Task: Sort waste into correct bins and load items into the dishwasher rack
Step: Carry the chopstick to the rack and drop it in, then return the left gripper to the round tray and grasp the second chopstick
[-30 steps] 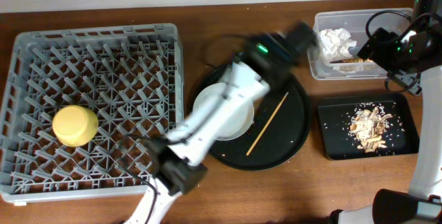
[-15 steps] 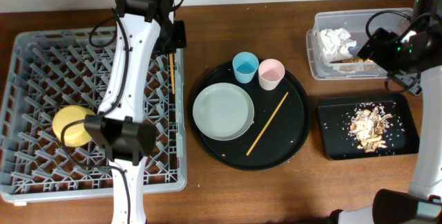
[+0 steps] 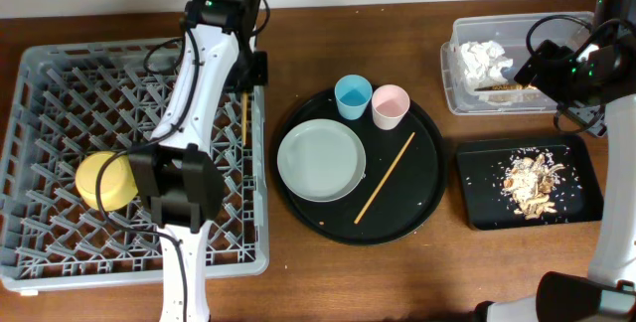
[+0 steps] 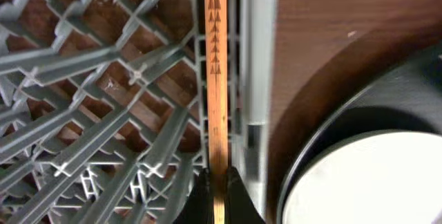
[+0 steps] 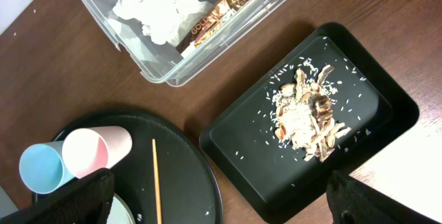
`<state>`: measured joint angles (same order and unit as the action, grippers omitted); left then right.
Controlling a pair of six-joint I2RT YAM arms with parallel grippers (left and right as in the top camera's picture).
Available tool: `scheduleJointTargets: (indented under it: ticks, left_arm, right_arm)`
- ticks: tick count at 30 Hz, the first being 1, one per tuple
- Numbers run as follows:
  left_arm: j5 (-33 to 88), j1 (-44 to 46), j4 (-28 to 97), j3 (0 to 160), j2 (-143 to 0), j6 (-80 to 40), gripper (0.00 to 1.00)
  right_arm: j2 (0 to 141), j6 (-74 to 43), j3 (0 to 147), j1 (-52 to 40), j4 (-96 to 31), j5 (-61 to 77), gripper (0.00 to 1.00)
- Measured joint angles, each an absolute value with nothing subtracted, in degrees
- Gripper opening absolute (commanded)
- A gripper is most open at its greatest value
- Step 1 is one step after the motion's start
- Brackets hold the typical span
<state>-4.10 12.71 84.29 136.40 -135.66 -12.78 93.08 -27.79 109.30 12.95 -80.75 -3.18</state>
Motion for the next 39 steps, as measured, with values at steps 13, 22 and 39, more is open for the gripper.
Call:
scheduleJointTargets:
  ticks: [13, 22, 39]
  left_arm:
    - [-4.0, 11.4, 89.5, 136.8, -135.7, -11.4, 0.8]
    - [12.5, 13.3, 96.5, 148.4, -135.1, -11.1, 0.43]
    - [7.7, 47.7, 76.5, 123.6, -134.9, -7.7, 0.56]
  right_arm:
    - [93.1, -27.8, 109.3, 13.0, -80.8, -3.2, 0.99]
    - [93.1, -27.8, 109.3, 13.0, -80.8, -3.2, 0.99]
    - [93.1, -27.8, 109.3, 13.0, -80.8, -3.2, 0.99]
